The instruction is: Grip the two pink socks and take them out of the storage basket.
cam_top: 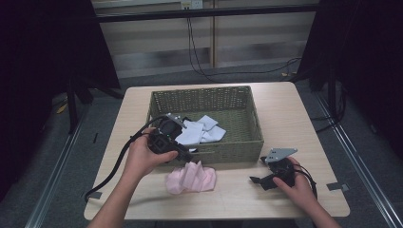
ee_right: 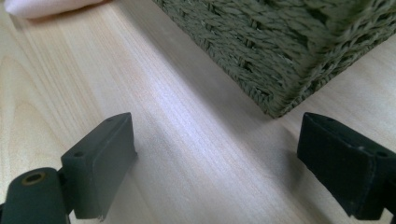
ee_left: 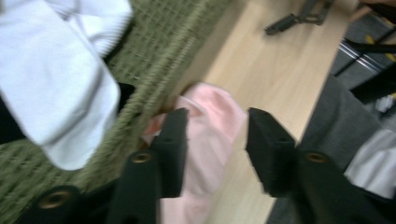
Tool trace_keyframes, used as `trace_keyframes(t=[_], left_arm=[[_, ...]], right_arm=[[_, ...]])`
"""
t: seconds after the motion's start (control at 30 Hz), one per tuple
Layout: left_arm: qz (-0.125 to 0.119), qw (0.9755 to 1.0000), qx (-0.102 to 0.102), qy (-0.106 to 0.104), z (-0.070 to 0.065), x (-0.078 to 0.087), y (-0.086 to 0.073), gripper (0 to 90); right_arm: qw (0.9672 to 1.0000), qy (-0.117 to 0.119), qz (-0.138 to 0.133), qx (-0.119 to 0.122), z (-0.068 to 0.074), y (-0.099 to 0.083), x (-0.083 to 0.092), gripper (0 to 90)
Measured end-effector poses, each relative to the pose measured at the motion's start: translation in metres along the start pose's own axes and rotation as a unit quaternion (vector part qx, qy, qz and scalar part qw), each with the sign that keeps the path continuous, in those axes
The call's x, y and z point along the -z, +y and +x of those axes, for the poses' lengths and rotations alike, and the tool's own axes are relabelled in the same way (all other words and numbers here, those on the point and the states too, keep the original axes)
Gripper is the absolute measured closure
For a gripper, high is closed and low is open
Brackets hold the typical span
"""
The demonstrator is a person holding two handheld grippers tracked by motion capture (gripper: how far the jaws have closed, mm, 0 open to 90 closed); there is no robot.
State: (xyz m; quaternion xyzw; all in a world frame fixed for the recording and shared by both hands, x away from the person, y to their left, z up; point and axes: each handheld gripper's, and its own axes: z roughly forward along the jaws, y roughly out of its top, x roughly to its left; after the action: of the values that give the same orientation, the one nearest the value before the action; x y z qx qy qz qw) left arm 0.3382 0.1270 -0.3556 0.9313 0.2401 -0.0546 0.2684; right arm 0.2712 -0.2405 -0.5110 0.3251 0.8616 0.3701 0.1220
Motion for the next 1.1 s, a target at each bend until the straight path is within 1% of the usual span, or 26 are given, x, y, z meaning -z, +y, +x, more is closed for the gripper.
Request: trace_keyframes(t=[0.03,0.07,0.1,0.13,0.2,0.23,0.27,0.3,0.33,0.4,0.43,0.5,0.57,0.63,0.77,0.8,0.87,0.9,1.0,1.03,1.1], left_arm=[[-0.005,1.0,0.004,0.002,0.001,0.001,-0.003,50.7],[-0.006,1.0,0.002,0.0,0.002,0.001,-0.006,48.8],[-0.011,0.9999,0.004,0.004,0.003,0.001,-0.01,48.6],[-0.009,0.9999,0.007,0.01,0.003,0.001,-0.015,47.4],[-0.021,0.9996,0.011,0.012,0.005,0.001,-0.024,45.4],[-0.025,0.9995,0.014,0.014,0.006,0.001,-0.029,44.8],[-0.028,0.9994,0.012,0.017,0.006,0.001,-0.033,43.6],[-0.029,0.9993,0.015,0.019,0.006,0.001,-0.038,42.5],[-0.031,0.999,0.018,0.026,0.006,0.0,-0.045,41.9],[-0.036,0.9987,0.018,0.031,0.006,-0.003,-0.053,41.4],[-0.038,0.9983,0.023,0.038,0.006,-0.004,-0.058,41.3],[-0.046,0.9976,0.022,0.047,0.007,-0.007,-0.069,40.5],[-0.049,0.997,0.024,0.055,0.007,-0.009,-0.077,40.4],[-0.051,0.9965,0.021,0.063,0.008,-0.011,-0.086,39.9],[-0.049,0.9959,0.021,0.073,0.008,-0.021,-0.102,37.6],[-0.047,0.996,0.018,0.075,0.009,-0.024,-0.105,37.1],[-0.045,0.996,0.02,0.075,0.009,-0.031,-0.111,36.7],[-0.039,0.9962,0.018,0.076,0.011,-0.035,-0.114,36.1],[-0.021,0.9963,0.017,0.081,0.013,-0.041,-0.116,33.0],[-0.023,0.9963,0.021,0.08,0.014,-0.042,-0.117,33.0],[-0.026,0.9964,0.019,0.078,0.016,-0.043,-0.118,33.0]], right_arm=[[1.0,0.0,0.0,0.0,0.0,0.0,0.0,10.6],[1.0,0.0,0.0,0.0,0.0,0.0,0.0,10.6],[1.0,0.0,-0.001,0.001,0.0,0.0,0.0,10.6],[1.0,0.0,-0.001,0.002,0.0,0.0,0.0,10.6],[1.0,0.0,-0.001,0.002,0.0,0.0,0.0,10.6],[1.0,0.0,-0.001,0.001,0.0,0.0,0.0,10.6],[1.0,0.0,0.0,0.0,0.0,0.0,0.0,10.6],[1.0,0.0,-0.001,0.002,0.0,0.0,0.0,10.6],[1.0,0.0,-0.001,0.002,0.0,0.0,0.0,10.6],[1.0,0.0,-0.001,0.002,0.0,0.0,0.0,10.6],[1.0,0.0,-0.001,0.002,0.0,0.0,0.0,10.6],[1.0,0.0,-0.001,0.002,0.0,0.0,0.0,10.6],[1.0,0.0,-0.001,0.002,0.0,0.0,0.0,10.6],[1.0,0.0,-0.001,0.002,0.0,0.0,0.0,10.6],[1.0,0.0,-0.001,0.002,0.0,0.0,0.0,10.6],[1.0,0.0,-0.001,0.002,0.0,0.0,0.0,10.6],[1.0,0.0,-0.001,0.001,0.0,0.0,0.0,10.6],[1.0,0.0,-0.001,0.002,0.0,0.0,0.0,10.6],[1.0,0.0,-0.001,0.002,0.0,0.0,0.0,10.6],[1.0,0.0,-0.001,0.001,0.0,0.0,0.0,10.6],[1.0,0.0,0.0,0.001,0.0,0.0,0.0,10.6]])
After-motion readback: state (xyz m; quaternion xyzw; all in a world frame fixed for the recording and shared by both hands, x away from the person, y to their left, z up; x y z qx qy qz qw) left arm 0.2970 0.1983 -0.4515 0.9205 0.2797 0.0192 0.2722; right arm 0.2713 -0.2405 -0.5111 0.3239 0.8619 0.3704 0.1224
